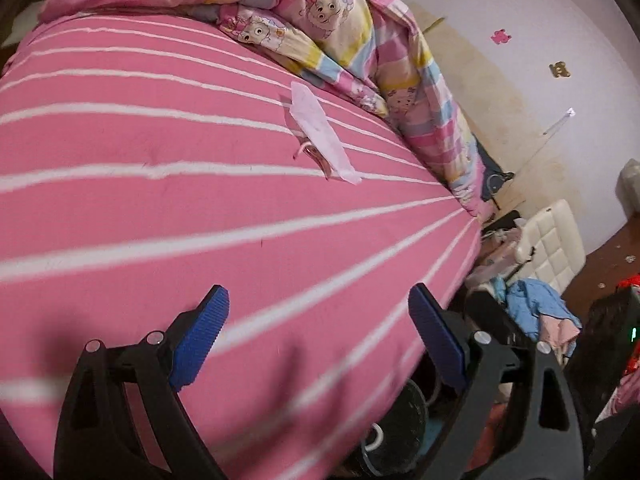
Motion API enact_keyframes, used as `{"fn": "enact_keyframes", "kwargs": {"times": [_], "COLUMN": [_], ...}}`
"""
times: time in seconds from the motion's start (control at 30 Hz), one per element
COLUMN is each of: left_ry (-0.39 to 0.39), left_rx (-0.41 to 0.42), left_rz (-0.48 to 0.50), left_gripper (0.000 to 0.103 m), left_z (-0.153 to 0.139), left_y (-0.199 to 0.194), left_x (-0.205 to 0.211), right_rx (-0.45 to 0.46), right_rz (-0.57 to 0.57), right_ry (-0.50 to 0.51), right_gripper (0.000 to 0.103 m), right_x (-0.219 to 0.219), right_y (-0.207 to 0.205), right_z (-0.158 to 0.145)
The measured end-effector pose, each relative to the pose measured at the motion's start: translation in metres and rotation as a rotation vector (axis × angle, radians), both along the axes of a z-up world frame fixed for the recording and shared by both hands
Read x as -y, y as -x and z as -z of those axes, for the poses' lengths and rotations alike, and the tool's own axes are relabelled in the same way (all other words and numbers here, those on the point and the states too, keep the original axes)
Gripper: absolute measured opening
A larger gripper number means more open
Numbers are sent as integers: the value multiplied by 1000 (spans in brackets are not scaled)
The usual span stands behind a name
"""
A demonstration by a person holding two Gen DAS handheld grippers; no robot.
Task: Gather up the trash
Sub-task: 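Swing both tools back toward the remaining pink tissue and hair tie, then grasp the pink hair tie with the left tool while the right tool grasps the tissue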
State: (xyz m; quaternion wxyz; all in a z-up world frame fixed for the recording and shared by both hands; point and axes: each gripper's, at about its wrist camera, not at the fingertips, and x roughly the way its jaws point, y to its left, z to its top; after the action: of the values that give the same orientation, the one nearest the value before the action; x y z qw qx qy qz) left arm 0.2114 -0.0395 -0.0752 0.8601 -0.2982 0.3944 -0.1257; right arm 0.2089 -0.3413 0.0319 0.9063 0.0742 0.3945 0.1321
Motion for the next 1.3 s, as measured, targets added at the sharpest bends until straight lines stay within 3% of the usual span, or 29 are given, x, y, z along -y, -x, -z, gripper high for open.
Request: {"fn": "enact_keyframes", "kwargs": {"times": [0.13,0.3,0.4,0.53,0.8,0.93,0.97,1.07,1.17,1.23,1.3], "left_ry": [-17,-87,-126,-130,-249,-320,-344,-338,-348,-353,-351], "left_rx": [-18,-11,4,-10,18,19,17,11,4,0,-5], "left_rz": [7,96,136,162,284,311,315,316,305,305,305], "left_gripper": [89,89,89,89,87,71,61,51,39,36,36], "left_z": [10,13,16,25,34,35,35,37,39,40,41], "left_y": [-45,-102,-127,-165,-203,-210,-213,-219,-220,-221,-223], "left_x": [7,19,22,21,35,40,41,37,33,33,32], "right_rx": [-5,16,-36,-46,-154,-184,-184,-184,-189,-191,-190], "right_rz": [26,27,62,87,38,27,28,31,27,22,20], "right_ry": [11,15,-19,-20,-24,-28,-26,-25,-1,26,37], "right_gripper": [92,92,92,92,92,90,86,76,75,75,75], "right_x": [-6,-9,3,-6,5,5,-1,-3,-5,0,6], "right_y": [-44,-95,-139,-171,-230,-247,-267,-272,-271,-276,-291], "right_z": [5,18,50,57,93,104,101,106,124,132,112]}}
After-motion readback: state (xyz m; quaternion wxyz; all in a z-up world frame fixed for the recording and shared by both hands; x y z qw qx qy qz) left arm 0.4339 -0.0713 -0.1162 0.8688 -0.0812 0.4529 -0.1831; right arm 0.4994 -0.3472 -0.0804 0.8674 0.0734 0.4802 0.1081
